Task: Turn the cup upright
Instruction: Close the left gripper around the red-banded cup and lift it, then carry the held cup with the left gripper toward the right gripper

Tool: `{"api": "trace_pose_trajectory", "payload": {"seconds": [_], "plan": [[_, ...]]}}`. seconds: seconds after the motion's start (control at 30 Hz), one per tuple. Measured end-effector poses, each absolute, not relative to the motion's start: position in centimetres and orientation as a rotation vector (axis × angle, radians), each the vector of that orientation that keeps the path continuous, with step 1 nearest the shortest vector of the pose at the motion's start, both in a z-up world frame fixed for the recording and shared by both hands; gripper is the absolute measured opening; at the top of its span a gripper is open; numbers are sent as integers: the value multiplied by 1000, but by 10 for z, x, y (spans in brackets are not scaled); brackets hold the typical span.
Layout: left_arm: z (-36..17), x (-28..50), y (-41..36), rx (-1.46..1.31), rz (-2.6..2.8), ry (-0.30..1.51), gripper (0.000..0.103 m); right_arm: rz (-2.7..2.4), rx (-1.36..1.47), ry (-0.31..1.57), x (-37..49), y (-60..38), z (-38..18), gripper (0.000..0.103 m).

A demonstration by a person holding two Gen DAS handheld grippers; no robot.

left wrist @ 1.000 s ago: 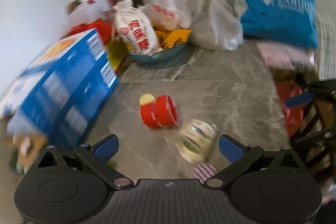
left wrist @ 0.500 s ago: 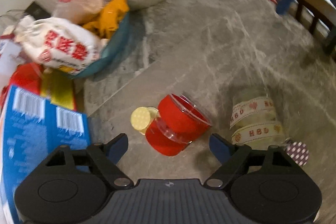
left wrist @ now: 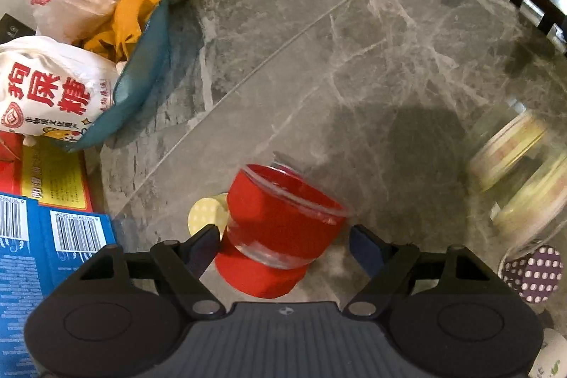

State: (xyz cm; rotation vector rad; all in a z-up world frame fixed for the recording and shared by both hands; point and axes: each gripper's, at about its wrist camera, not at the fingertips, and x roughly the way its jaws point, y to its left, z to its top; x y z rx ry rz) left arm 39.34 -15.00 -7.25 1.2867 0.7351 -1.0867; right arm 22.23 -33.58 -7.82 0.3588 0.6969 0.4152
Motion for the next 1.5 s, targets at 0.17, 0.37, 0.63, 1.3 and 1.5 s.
{"api": "trace_pose_trajectory", "payload": {"seconds": [0.17, 0.37, 0.63, 1.3, 1.5], "plan": [[-70, 399, -150, 1232, -1063, 756, 71, 422, 370, 705, 221, -338, -83, 102], [-64, 398, -145, 1171, -999, 738, 69, 447, 313, 770, 212, -327, -93, 102], [-15, 370, -123, 1075, -868, 658, 69, 477, 358, 753, 207, -324, -100, 102], [55, 183, -34, 766, -442, 607, 72, 590, 368, 495, 218, -271, -78, 102], [21, 143, -22, 553, -312, 737, 72, 562, 290, 477, 206, -257, -67, 102]]}}
